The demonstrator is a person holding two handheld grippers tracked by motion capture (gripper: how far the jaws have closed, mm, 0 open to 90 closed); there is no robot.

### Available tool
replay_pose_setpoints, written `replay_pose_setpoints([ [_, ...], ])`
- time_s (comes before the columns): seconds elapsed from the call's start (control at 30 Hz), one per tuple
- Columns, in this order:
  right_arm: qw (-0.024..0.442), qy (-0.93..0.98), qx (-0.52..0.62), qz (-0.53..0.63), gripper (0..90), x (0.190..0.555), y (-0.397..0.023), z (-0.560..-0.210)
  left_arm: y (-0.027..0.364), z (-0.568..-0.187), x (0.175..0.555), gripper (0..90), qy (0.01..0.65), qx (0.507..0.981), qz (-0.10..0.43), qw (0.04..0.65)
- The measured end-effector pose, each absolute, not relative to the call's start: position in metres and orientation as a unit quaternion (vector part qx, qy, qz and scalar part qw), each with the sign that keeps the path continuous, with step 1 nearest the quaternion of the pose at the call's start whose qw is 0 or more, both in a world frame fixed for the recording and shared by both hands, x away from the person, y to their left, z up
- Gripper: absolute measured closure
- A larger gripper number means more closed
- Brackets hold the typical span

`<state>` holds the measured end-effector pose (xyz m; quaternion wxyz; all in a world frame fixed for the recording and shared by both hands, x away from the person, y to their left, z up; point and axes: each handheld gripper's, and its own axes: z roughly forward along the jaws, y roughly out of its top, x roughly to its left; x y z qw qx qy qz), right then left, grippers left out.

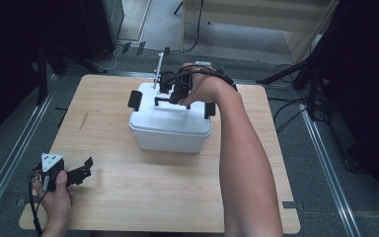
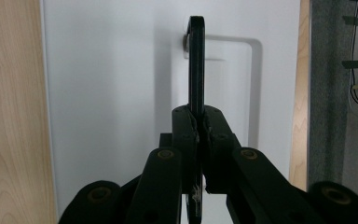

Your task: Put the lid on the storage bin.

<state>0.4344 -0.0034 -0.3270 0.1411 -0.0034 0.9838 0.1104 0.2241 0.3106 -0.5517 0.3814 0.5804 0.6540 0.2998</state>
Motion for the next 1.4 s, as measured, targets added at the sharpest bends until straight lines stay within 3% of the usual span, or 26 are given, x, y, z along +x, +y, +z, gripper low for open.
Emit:
replay_pose_setpoints([
  [0.5,0.148,0.984,-0.013,0.102,83.1,0.434,0.002,-0.338,0.31,-0.552,0.224,0.0,0.653,0.582,0.3,0.381],
  [0.7,0.134,0.984,0.01,0.118,35.3,0.431,0.001,-0.336,0.31,-0.552,0.224,0.0,0.654,0.58,0.3,0.382],
  [0.77,0.165,0.981,0.032,0.1,12.0,0.428,0.001,-0.335,0.31,-0.552,0.224,0.0,0.654,0.58,0.3,0.382],
  [0.83,0.166,0.981,0.029,0.097,1.8,0.426,-0.002,-0.333,0.31,-0.552,0.224,0.0,0.654,0.582,0.3,0.38],
  [0.93,0.149,0.983,0.031,0.102,0.0,0.423,-0.006,-0.33,0.31,-0.552,0.224,0.0,0.653,0.582,0.3,0.38],
  [1.4,0.15,0.982,0.048,0.1,0.0,0.415,-0.038,-0.328,0.31,-0.552,0.224,0.0,0.652,0.583,0.303,0.379],
])
